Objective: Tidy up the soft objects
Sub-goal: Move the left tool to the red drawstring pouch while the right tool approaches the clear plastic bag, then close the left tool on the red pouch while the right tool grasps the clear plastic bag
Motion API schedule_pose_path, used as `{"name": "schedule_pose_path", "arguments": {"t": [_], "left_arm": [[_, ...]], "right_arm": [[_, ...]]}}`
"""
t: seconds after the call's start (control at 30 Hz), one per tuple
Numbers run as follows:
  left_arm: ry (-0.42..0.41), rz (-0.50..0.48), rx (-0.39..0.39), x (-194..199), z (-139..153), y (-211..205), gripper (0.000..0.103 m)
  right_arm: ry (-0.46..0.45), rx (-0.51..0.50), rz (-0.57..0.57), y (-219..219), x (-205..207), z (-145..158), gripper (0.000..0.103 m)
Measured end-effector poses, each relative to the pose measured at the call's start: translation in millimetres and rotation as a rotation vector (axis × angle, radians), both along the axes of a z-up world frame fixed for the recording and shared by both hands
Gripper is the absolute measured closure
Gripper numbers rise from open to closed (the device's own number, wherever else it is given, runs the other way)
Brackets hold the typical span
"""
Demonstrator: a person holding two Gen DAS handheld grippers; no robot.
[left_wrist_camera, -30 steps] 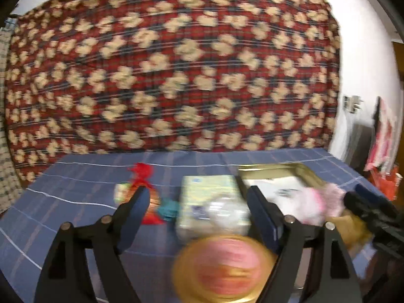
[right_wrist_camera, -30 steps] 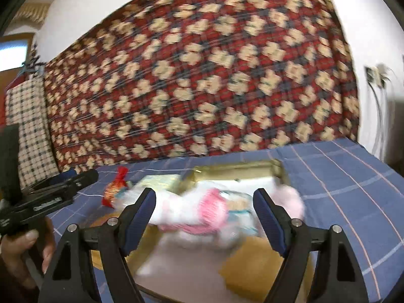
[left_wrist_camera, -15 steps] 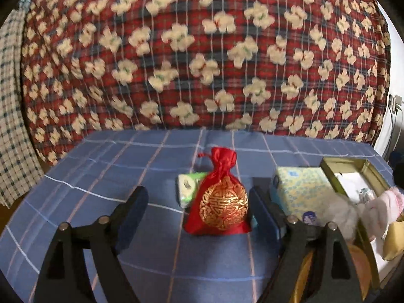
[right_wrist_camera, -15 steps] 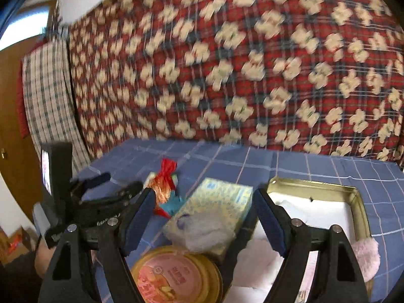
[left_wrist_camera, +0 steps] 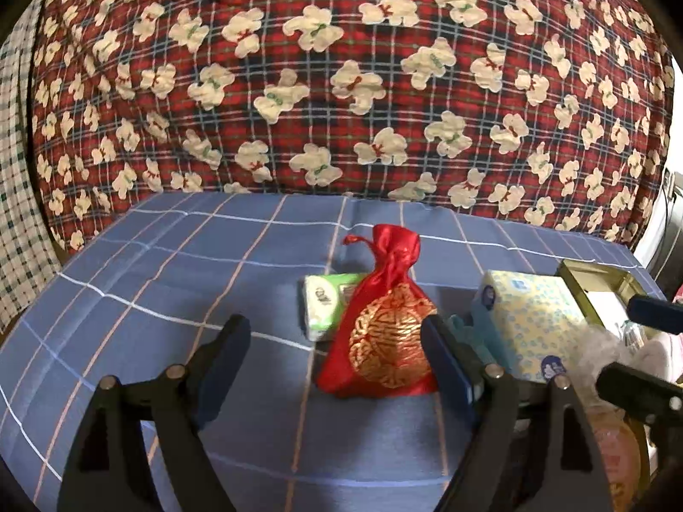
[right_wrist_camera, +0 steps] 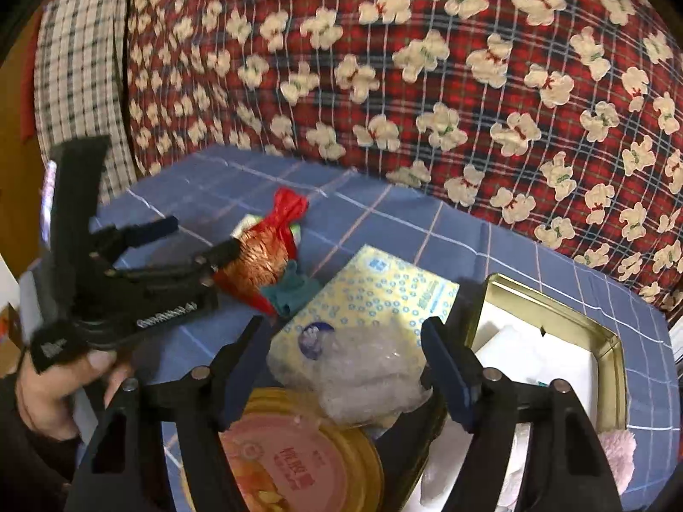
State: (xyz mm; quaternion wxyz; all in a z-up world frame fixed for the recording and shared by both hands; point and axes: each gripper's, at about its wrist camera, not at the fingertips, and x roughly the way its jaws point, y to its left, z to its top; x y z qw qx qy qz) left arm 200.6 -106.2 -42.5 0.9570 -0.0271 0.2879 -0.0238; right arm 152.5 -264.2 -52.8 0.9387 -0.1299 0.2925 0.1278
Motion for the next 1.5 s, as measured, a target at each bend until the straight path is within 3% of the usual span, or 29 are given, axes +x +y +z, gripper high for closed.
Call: {"name": "schedule_pose_path", "arguments": {"t": [0.1,0.2,0.3,0.37,0.4,0.47,0.5,0.53,0.6,0.77,0.87,0.97,1.0,1.03,1.1,1.2,1.33,1.37,1.4,1.43,1.5], "left_arm": [[0.013,0.001,-0.019,1.7,-2.8,4.1,0.020],[0.008,-0.002,-0.025,0.6,-2.8,5.5,0.020],[0.024,-0.024,-0.005,3.7,-5.0,-0.4,0.023],[0.044,-0.046,0.018,7.1,-7.4,-6.6,0.031],[0.054,-0.056,0.025,8.5,-8.4,-8.6,0.037],[0.088,-0.083,0.036,13.6,-12.3,-13.4,0.062],[0.100,-0.089,0.036,14.8,-13.8,-14.2,0.085],[0.108,-0.102,0.030,15.9,-15.0,-14.8,0.094],[0.128,-0.142,0.027,17.2,-17.1,-17.1,0.099],[0.124,-0.157,0.002,15.8,-15.7,-13.7,0.102],[0.075,-0.151,-0.021,6.2,-10.1,-5.6,0.102],[0.061,-0.158,-0.011,2.6,-9.0,-4.0,0.095],[0.063,-0.148,-0.003,4.0,-9.0,-4.3,0.082],[0.063,-0.132,0.009,5.9,-9.2,-4.9,0.060],[0.063,-0.125,0.025,10.3,-9.5,-7.4,0.039],[0.044,-0.114,0.018,14.4,-8.2,-8.1,0.039],[0.095,-0.160,0.022,25.4,-13.9,-18.0,0.044],[0.119,-0.173,0.025,31.0,-16.8,-21.7,0.051],[0.140,-0.178,0.024,35.0,-19.3,-23.7,0.075],[0.155,-0.176,0.022,38.0,-21.0,-24.4,0.091],[0.176,-0.196,0.005,39.7,-23.6,-25.0,0.093]], "right_arm": [[0.031,-0.011,-0.006,-0.7,5.9,-5.4,0.029],[0.063,-0.035,0.007,3.3,9.3,-12.9,0.050],[0.061,-0.057,0.025,8.7,6.7,-15.6,0.055],[0.059,-0.060,0.030,9.7,5.9,-15.8,0.058],[0.056,-0.059,0.033,9.3,5.4,-15.8,0.060],[0.054,-0.045,0.040,8.0,4.0,-15.0,0.063],[0.049,-0.037,0.043,7.1,2.5,-13.8,0.065],[0.045,-0.029,0.046,6.8,1.8,-12.7,0.066],[0.032,-0.014,0.053,6.6,-1.6,-10.0,0.066],[-0.016,0.025,0.054,2.9,-10.1,-0.6,0.066],[-0.029,0.052,0.055,-1.4,-12.4,3.9,0.066],[-0.043,0.059,0.055,-1.4,-13.0,4.7,0.066],[-0.042,0.062,0.057,-1.2,-12.9,4.6,0.066],[-0.043,0.064,0.057,-0.4,-13.1,4.5,0.066],[-0.045,0.066,0.056,0.9,-11.5,5.3,0.066],[-0.048,0.072,0.049,1.0,-8.1,7.3,0.066],[-0.044,0.083,0.052,3.6,-4.6,7.7,0.066],[-0.045,0.082,0.056,5.7,-6.0,7.2,0.066],[-0.048,0.083,0.059,6.6,-7.9,7.1,0.066],[-0.051,0.084,0.061,7.2,-9.6,7.0,0.066],[-0.060,0.087,0.063,7.8,-12.9,7.3,0.066]]}}
